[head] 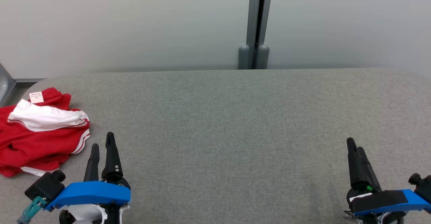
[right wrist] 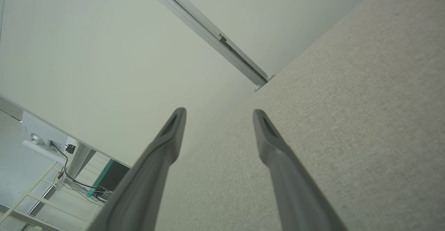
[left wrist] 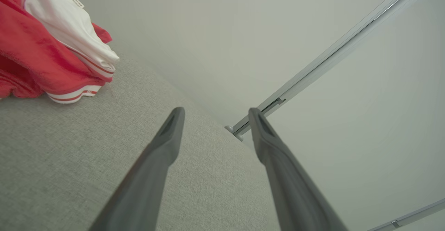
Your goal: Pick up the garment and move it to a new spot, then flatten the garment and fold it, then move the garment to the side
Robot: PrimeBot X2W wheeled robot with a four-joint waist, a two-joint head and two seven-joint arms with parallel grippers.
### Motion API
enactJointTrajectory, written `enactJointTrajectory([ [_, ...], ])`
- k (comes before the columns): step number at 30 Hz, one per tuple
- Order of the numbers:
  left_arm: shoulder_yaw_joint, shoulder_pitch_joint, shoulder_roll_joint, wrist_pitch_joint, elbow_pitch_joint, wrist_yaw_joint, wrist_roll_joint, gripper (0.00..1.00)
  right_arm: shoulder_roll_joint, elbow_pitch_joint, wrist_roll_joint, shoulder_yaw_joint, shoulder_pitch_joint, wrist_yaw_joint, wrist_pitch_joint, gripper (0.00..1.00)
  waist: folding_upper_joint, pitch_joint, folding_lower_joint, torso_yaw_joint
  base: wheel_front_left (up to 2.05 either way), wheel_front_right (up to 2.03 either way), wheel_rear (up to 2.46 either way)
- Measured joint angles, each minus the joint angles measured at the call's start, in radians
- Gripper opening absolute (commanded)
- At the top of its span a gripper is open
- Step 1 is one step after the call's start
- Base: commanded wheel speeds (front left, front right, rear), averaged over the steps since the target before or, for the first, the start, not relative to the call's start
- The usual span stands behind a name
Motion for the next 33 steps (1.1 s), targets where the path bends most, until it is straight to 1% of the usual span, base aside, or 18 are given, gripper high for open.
enactJointTrajectory([
  [10, -0.027, -0.003, 0.004, -0.030, 0.009, 0.011, 0.150, 1.00, -0.001, -0.004, -0.131, 0.010, 0.009, 0.000, -0.030, 1.00, 0.0000, 0.000, 0.0000, 0.006, 0.00, 0.00, 0.00],
  [16, -0.040, -0.012, 0.009, -0.047, 0.016, 0.025, 0.239, 1.00, -0.001, -0.006, -0.199, 0.011, 0.012, 0.000, -0.047, 1.00, 0.0000, -0.002, 0.0001, 0.011, 0.00, 0.00, 0.00],
  [33, -0.085, -0.022, 0.016, -0.089, 0.041, 0.051, 0.428, 1.00, -0.002, -0.006, -0.384, 0.018, 0.021, 0.000, -0.089, 1.00, 0.0000, -0.006, 0.0001, 0.020, 0.00, 0.00, 0.00],
])
